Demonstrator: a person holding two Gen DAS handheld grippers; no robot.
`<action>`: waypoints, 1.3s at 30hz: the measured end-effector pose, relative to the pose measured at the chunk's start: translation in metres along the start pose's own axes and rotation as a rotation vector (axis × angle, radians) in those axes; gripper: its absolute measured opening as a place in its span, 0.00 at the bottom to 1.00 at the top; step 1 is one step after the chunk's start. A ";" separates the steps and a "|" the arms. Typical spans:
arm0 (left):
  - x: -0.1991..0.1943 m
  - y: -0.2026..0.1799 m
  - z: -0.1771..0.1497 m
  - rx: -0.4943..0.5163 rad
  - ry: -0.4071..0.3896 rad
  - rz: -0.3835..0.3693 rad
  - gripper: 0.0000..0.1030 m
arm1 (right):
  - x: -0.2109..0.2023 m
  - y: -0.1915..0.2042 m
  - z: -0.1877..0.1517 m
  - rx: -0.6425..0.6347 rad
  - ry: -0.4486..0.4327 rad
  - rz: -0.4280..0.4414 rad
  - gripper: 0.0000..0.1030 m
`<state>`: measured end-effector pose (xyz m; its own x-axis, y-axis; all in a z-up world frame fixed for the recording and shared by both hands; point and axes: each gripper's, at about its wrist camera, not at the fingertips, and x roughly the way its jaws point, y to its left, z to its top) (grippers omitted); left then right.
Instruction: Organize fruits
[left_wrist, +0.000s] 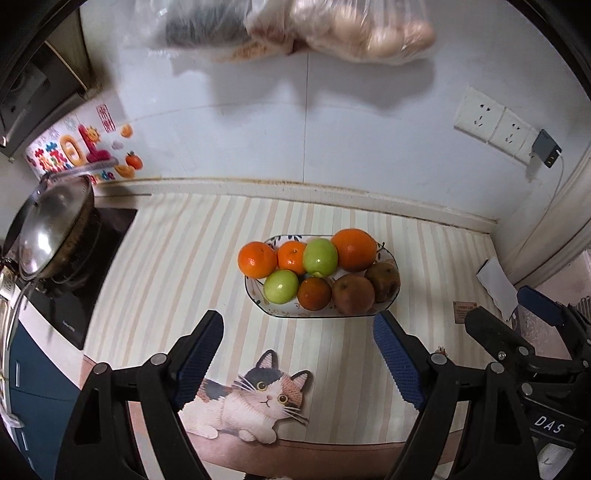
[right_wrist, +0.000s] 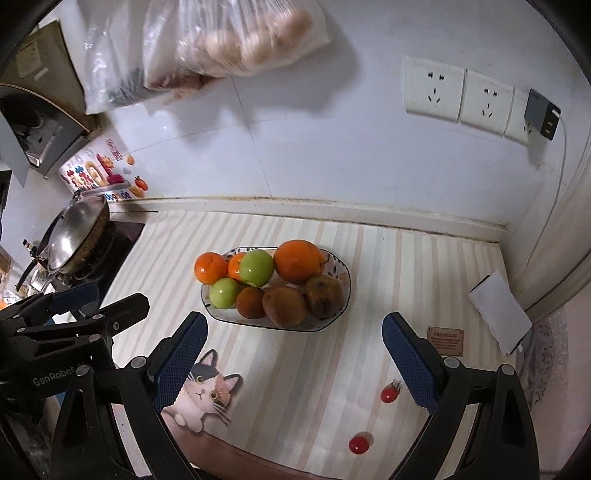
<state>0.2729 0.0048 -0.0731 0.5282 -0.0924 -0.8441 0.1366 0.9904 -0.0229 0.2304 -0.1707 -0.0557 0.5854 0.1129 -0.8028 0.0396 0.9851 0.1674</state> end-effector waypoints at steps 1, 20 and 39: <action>-0.004 0.000 -0.002 0.002 -0.006 0.000 0.80 | -0.003 0.000 -0.001 0.001 -0.004 0.002 0.95; -0.002 -0.009 -0.018 0.007 0.019 -0.002 0.80 | -0.012 -0.025 -0.015 0.098 0.031 0.059 0.97; 0.156 -0.095 -0.091 0.245 0.463 -0.021 0.80 | 0.134 -0.126 -0.173 0.358 0.464 0.023 0.53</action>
<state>0.2665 -0.0942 -0.2512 0.1047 -0.0014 -0.9945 0.3641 0.9306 0.0370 0.1638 -0.2570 -0.2828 0.1765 0.2583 -0.9498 0.3496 0.8856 0.3058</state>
